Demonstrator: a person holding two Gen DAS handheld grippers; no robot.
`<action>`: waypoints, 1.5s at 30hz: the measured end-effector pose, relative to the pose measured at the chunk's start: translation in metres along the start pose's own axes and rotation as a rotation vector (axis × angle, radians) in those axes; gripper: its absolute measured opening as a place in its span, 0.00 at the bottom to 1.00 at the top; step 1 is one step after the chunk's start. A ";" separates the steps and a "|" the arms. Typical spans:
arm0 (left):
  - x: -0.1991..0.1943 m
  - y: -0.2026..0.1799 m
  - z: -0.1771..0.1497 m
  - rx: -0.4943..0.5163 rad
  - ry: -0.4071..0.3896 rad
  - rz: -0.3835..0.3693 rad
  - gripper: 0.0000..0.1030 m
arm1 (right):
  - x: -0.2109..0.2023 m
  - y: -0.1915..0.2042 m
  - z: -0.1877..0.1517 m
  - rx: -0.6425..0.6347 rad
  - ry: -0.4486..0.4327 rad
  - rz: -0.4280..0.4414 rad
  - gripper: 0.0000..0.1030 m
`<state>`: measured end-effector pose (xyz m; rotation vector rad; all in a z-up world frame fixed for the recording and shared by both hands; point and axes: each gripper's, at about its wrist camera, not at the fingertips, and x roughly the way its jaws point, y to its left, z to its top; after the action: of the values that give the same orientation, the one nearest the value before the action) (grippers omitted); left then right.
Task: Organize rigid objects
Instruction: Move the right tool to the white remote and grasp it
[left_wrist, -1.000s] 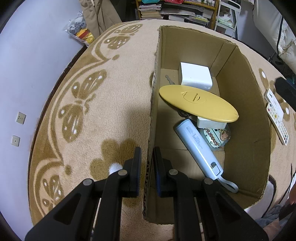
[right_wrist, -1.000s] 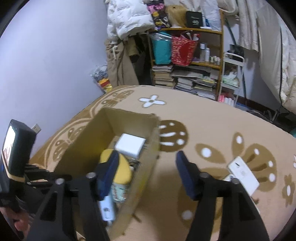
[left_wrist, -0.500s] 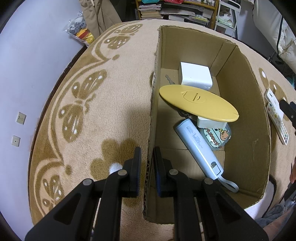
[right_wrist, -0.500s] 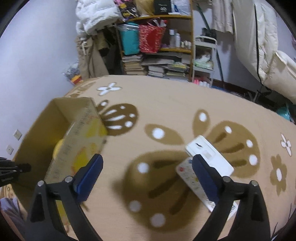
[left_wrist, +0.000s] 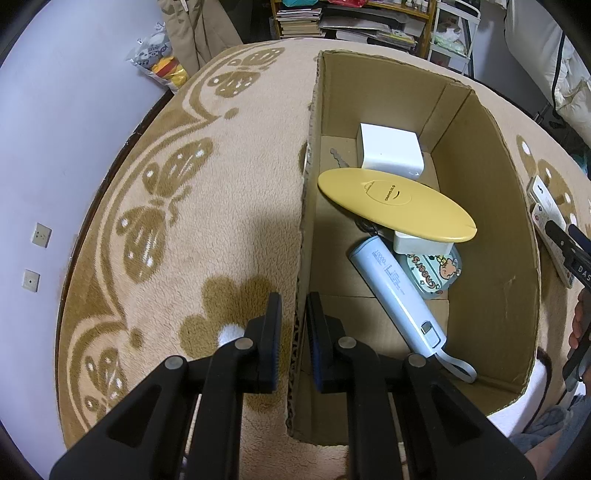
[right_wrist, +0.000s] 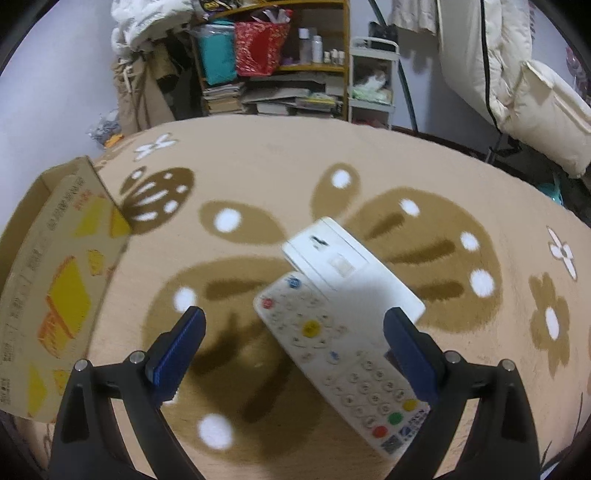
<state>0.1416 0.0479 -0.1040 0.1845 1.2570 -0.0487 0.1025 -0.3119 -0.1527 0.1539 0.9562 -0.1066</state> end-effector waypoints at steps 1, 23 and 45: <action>0.000 0.000 0.000 0.000 0.000 0.000 0.13 | 0.002 -0.003 -0.001 0.011 0.006 -0.002 0.99; -0.001 0.000 0.000 0.003 0.000 0.002 0.14 | 0.024 -0.025 -0.020 0.100 0.115 -0.034 0.80; -0.001 0.001 0.000 0.005 0.001 0.007 0.15 | 0.018 -0.019 -0.021 0.127 0.168 0.053 0.55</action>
<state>0.1413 0.0484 -0.1027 0.1937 1.2572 -0.0459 0.0927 -0.3274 -0.1812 0.3091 1.1127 -0.1070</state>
